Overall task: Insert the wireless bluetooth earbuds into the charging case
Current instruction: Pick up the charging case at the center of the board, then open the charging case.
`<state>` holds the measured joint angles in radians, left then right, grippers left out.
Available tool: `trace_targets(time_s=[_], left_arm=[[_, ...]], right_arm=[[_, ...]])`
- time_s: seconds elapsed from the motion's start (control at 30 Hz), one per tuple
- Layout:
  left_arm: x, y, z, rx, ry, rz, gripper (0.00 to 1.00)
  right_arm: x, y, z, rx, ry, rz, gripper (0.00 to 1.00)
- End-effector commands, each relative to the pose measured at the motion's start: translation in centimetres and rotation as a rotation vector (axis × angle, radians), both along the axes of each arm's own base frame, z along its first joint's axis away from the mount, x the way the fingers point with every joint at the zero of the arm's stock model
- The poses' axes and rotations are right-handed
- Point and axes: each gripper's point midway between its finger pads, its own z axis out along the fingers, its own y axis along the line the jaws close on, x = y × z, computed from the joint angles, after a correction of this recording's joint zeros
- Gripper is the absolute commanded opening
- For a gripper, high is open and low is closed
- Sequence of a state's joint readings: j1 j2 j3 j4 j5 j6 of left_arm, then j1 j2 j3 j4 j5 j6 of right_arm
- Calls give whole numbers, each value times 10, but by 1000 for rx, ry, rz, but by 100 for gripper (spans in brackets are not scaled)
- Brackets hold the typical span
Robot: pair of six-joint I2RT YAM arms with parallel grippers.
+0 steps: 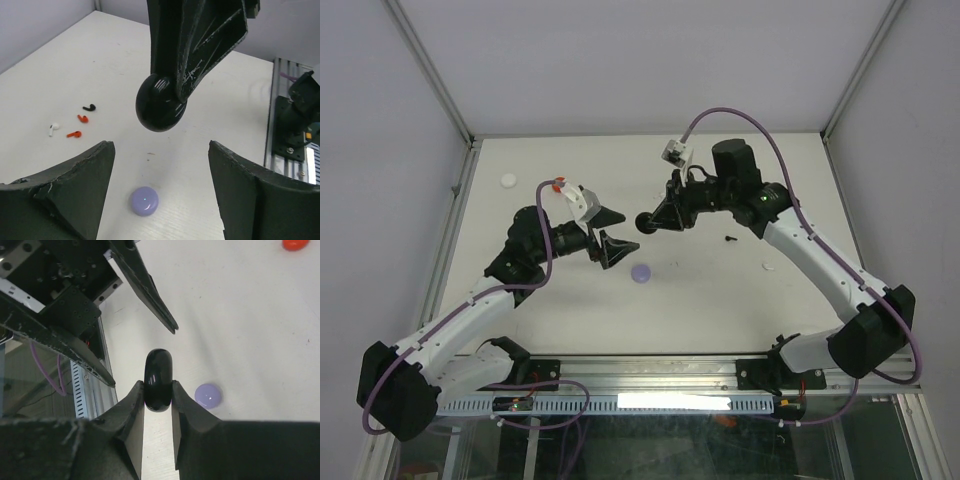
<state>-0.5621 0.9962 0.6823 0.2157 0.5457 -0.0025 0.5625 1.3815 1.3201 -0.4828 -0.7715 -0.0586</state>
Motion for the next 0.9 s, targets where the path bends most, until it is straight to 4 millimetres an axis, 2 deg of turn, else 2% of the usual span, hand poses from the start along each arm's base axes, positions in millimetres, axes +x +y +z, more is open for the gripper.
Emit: trace_targets(time_s=[0.0, 0.23, 0.4, 0.63, 0.87], left_arm=[[-22, -11, 28, -55, -27, -150, 76], [-37, -19, 27, -76, 15, -275, 73], [-41, -20, 29, -98, 23, -302, 69], [-46, -21, 33, -131, 23, -331, 57], [-45, -24, 28, -131, 54, -347, 45]], right_arm=[[-25, 0, 35, 89, -144, 147, 5], [-41, 3, 33, 106, -170, 251, 5], [-48, 7, 28, 101, -173, 294, 5], [-54, 8, 28, 103, -180, 319, 5], [-55, 7, 31, 108, -200, 315, 5]])
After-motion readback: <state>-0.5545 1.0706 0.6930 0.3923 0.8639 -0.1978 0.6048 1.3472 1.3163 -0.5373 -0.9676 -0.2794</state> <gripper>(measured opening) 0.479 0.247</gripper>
